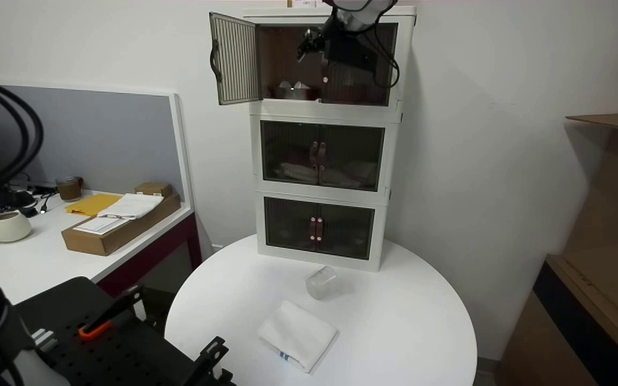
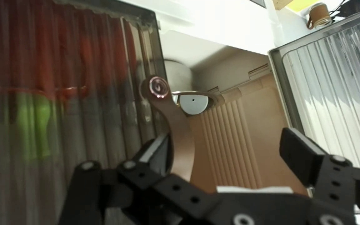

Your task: Open the left and right doors of the topmost cabinet.

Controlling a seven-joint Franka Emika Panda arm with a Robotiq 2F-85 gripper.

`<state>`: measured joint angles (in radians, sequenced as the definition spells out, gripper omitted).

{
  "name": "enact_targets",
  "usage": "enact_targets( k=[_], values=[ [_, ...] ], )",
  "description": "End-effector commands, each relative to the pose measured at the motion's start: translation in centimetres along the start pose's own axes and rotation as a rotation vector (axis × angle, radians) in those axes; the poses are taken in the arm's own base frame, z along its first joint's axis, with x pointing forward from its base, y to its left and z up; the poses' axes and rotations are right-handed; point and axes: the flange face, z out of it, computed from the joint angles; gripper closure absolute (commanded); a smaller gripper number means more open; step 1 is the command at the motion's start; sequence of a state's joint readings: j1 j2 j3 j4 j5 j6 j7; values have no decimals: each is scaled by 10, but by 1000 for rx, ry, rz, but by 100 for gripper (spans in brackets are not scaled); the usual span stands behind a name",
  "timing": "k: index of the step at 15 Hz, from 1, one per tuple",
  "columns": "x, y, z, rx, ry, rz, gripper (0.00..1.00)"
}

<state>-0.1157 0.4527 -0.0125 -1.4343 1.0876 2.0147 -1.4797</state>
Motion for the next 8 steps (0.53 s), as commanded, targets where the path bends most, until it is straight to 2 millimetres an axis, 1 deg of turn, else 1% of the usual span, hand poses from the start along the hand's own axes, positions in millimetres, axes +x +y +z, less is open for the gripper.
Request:
enact_targets(
  k=[1, 3, 5, 8],
  values=[
    [9, 3, 3, 9, 23, -36, 41],
    [7, 3, -2, 8, 17, -17, 57],
    [2, -1, -2, 18, 8, -5, 73],
    [-4, -3, -4, 14, -1, 12, 93]
  ],
)
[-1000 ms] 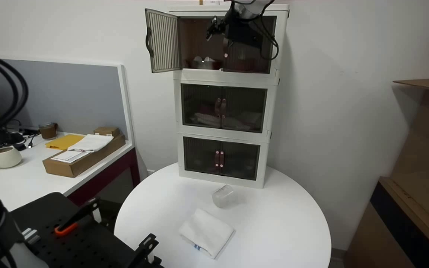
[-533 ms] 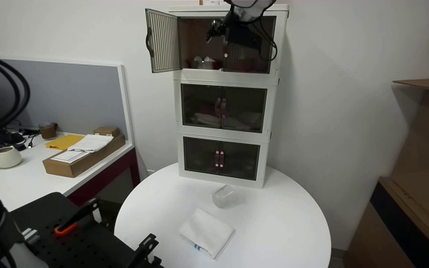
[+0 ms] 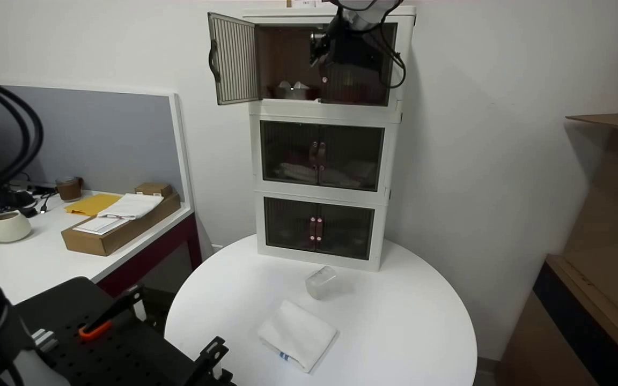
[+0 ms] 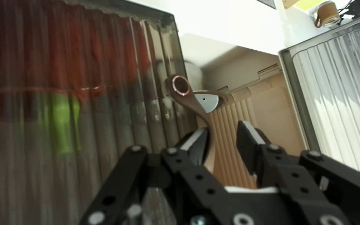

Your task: Open the left and right doors of the topmost cabinet.

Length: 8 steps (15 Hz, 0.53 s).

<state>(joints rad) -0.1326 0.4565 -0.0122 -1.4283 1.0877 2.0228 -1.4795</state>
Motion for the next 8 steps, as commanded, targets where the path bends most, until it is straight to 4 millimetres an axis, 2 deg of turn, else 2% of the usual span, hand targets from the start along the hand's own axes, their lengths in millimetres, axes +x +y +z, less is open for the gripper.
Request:
enact_targets(
  k=[1, 2, 8],
  values=[
    [-2, -12, 4, 37, -7, 10, 95],
    [-3, -12, 2, 34, -9, 15, 99],
    [-9, -15, -10, 31, 0, 34, 95]
  ],
)
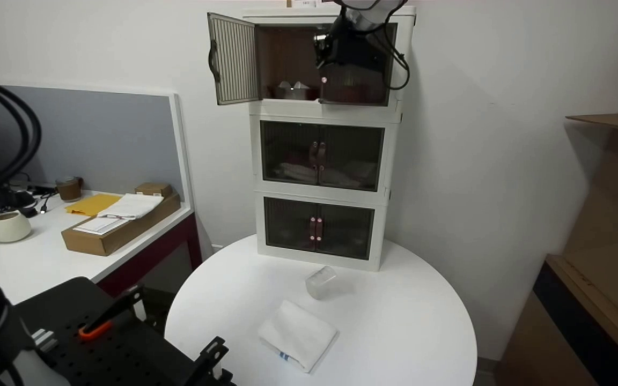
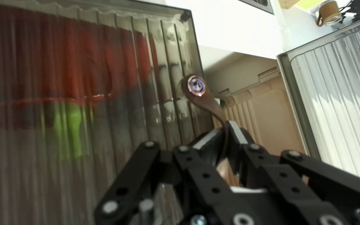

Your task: Open the left and right doors of the topmost cabinet.

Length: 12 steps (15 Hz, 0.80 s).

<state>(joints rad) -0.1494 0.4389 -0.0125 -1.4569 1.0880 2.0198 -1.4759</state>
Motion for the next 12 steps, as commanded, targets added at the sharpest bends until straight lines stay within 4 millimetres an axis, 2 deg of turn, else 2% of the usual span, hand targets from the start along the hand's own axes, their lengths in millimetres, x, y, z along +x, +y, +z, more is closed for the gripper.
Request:
enact_targets(
  k=[1, 5, 9, 10, 12],
  values=[
    [0, -17, -2, 38, 6, 15, 95],
    [-1, -23, -24, 33, 33, 29, 95],
    [-13, -26, -50, 18, 50, 54, 95],
    [-16, -26, -54, 12, 50, 63, 73],
    [-19, -26, -66, -1, 56, 68, 61]
  ],
)
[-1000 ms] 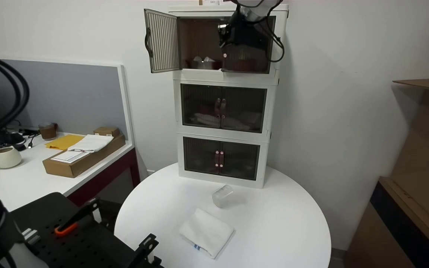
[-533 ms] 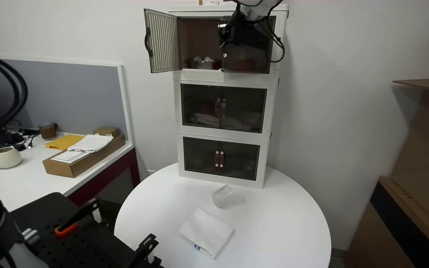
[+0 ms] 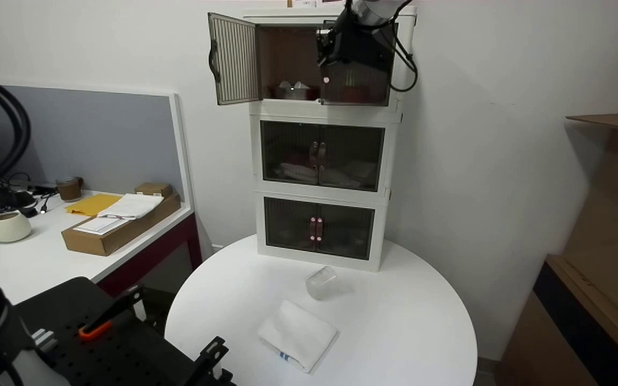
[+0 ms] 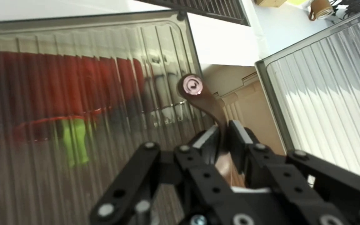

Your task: Open the left and right doors of the topmost cabinet.

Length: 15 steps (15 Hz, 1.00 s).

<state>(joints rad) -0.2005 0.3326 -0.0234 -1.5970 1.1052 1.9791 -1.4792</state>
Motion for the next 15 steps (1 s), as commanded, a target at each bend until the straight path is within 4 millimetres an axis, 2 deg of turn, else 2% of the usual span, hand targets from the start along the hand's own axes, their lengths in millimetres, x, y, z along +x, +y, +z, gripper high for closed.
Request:
enact_targets(
  k=[1, 6, 8, 11, 14, 15],
  values=[
    [7, -14, -31, -9, 53, 0, 52],
    [18, -20, -56, -46, 71, -7, 16],
    [25, -22, -66, -104, 33, 46, 3],
    [49, -32, -85, -234, -22, 121, 0],
    [93, -58, -106, -354, -22, 161, 0],
    [110, -73, -113, -358, -61, 170, 0]
  ],
)
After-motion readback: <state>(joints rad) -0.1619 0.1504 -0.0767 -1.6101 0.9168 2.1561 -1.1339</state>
